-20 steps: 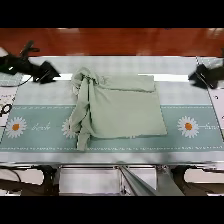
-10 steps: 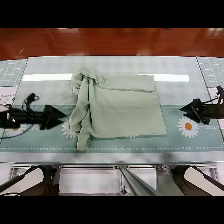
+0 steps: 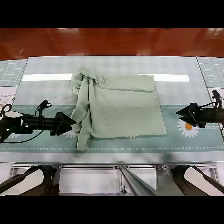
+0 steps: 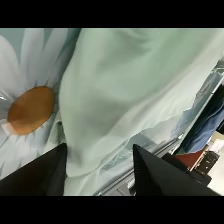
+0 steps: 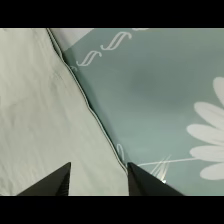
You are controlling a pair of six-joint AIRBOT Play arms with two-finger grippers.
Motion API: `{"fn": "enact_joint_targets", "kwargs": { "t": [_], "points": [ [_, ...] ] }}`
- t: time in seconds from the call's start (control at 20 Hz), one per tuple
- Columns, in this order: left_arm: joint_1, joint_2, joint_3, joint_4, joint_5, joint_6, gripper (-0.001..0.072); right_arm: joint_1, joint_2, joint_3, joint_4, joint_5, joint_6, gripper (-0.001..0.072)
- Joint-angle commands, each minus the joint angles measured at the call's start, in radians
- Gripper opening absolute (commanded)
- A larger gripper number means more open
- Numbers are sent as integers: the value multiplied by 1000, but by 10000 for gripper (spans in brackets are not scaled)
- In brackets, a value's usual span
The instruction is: Fold the shirts.
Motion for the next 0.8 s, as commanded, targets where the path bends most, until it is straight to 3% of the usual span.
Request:
{"fn": "enact_joint_targets", "kwargs": {
  "t": [0.0, 0.05, 0.3, 0.55, 0.75],
  "points": [
    [-21, -8, 0, -82, 68, 36, 147, 0, 1, -3, 1, -6, -2, 410],
    [-21, -8, 3, -106, 76, 71, 27, 0, 1, -10, -6, -10, -2, 410],
    [-20, -8, 57, -122, 73, 93, 26, 0, -10, -114, -95, 25, -8, 411],
    [-20, -8, 68, -122, 73, 93, 26, 16, -89, -137, -35, 31, -35, 411],
    [-20, -9, 68, -122, 74, 93, 26, 148, -191, -126, 26, -30, -43, 411]
  ]
}}
